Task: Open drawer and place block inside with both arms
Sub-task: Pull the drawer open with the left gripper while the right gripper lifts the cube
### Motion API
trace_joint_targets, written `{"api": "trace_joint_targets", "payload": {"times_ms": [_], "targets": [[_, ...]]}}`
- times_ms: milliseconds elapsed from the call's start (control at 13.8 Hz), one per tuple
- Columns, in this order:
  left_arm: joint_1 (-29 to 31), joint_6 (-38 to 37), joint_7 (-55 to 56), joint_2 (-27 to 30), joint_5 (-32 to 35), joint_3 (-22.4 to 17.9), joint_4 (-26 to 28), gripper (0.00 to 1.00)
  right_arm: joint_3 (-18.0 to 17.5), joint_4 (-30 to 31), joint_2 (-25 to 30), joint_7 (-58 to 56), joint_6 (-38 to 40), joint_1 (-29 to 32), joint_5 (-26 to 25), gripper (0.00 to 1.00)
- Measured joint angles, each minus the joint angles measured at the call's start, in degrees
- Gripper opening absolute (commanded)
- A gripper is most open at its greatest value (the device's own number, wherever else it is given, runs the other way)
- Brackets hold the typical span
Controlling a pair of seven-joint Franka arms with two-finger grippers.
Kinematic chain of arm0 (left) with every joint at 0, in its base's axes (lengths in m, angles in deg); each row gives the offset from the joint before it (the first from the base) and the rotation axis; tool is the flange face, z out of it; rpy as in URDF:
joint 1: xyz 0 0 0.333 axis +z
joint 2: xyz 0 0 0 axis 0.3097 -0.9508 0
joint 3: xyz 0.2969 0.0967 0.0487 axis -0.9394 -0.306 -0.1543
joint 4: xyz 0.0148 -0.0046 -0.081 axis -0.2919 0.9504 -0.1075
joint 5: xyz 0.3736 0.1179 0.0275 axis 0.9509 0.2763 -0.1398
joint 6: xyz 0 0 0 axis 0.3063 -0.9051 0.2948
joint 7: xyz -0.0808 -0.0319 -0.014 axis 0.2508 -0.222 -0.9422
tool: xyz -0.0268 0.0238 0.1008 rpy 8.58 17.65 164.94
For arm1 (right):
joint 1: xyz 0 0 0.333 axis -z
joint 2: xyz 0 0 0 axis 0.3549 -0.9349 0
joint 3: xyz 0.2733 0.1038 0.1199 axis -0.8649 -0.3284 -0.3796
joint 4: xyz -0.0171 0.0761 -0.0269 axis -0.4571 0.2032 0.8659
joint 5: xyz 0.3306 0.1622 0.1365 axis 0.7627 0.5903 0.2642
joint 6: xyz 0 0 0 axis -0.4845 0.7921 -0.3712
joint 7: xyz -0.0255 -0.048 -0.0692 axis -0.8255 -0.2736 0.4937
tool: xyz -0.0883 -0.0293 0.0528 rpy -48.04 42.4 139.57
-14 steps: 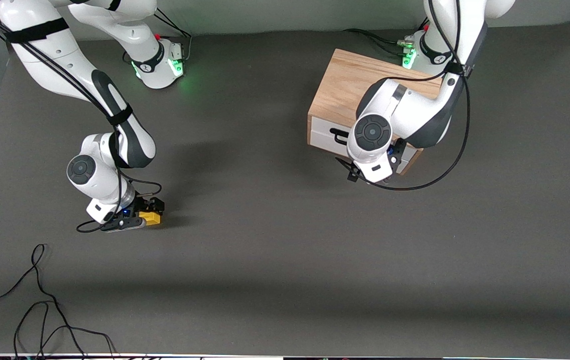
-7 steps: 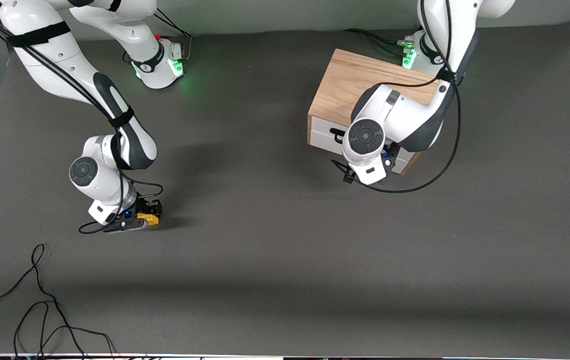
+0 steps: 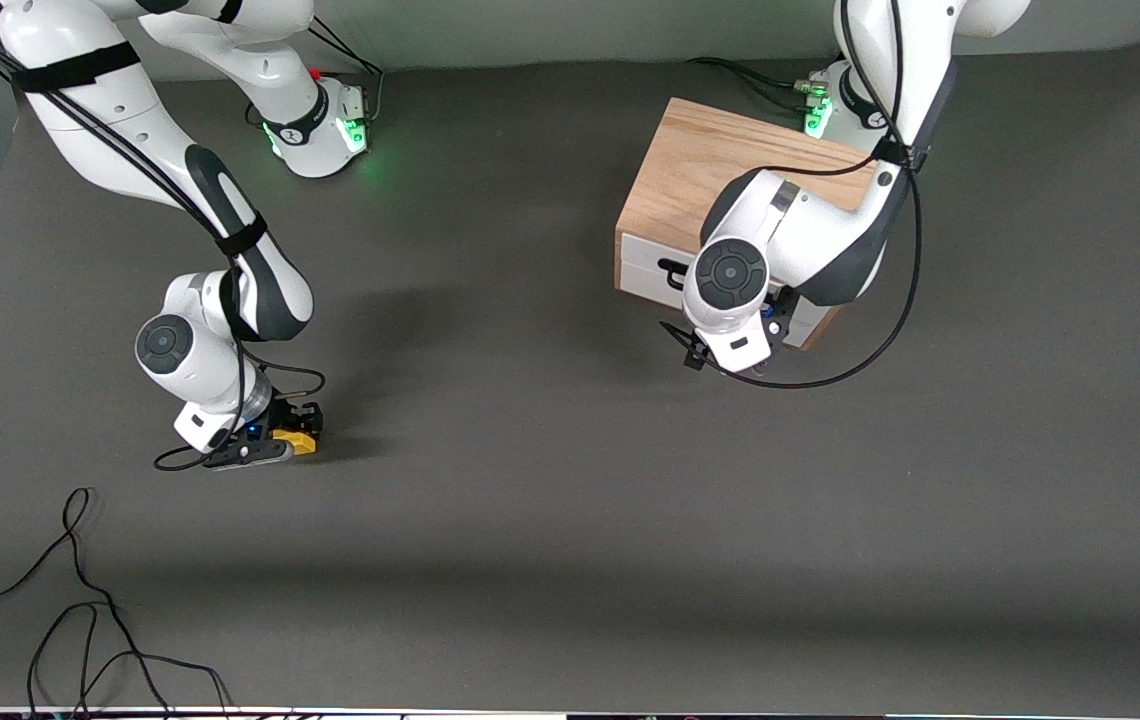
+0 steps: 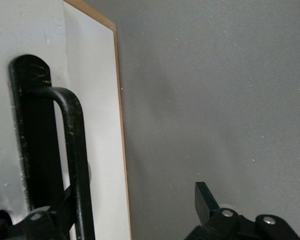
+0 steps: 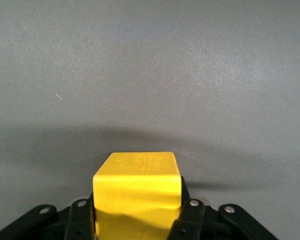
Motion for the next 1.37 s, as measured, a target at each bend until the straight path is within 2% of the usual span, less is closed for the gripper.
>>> {"api": "trace_joint_targets", "payload": {"times_ms": [217, 506, 651, 940, 1157, 1373], "targets": [[0.0, -0.2, -0.1, -2.3, 0.4, 0.0, -3.0, 1.00, 0.0, -3.5, 1.4, 0.0, 7.8, 0.0, 0.0, 0.00], [0.0, -2.1, -0.2, -6.7, 1.6, 0.0, -9.4, 1.00, 0.1, -10.5, 6.1, 0.0, 23.5, 0.1, 0.0, 0.00], [0.0, -1.9, -0.2, -8.7, 2.4, 0.0, -12.7, 1.00, 0.2, -17.2, 7.9, 0.0, 34.7, 0.3, 0.0, 0.00], [0.0, -2.3, -0.2, -11.7, 3.0, -0.1, -17.4, 1.00, 0.4, -38.3, 8.6, 0.0, 58.9, 0.7, 0.0, 0.00], [0.0, -0.9, -0.2, -13.7, 3.8, -0.1, -20.9, 1.00, 0.1, -47.1, 8.7, 0.0, 67.3, 0.5, 0.2, 0.00], [0.0, 2.4, -0.2, -15.3, 4.8, -0.1, -23.0, 1.00, -0.3, -53.1, 8.7, 2.0, 72.9, 0.2, 3.6, 0.00]]}}
